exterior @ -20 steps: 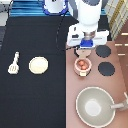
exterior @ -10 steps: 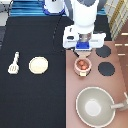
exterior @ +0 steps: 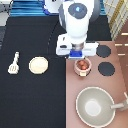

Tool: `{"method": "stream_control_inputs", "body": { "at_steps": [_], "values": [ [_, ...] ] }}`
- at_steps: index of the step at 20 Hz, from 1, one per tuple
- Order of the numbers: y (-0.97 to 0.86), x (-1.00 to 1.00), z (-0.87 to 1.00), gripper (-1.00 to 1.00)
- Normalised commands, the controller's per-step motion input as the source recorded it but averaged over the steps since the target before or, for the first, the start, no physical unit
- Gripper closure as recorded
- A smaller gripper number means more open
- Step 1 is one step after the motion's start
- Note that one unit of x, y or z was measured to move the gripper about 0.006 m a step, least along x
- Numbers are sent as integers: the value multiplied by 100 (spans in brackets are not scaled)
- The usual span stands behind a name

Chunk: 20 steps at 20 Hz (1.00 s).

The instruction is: Take the lid off the pot, put the pot on the plate, and use the tool to push the pot to the front of the table.

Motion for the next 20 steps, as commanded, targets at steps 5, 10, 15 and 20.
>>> {"method": "stream_control_inputs", "body": {
  "at_steps": [5,10,15,20],
  "values": [
    [0,35,-35,-100],
    [-2,9,-16,-100],
    [-5,12,-6,100],
    [-7,17,-11,100]
  ]
}}
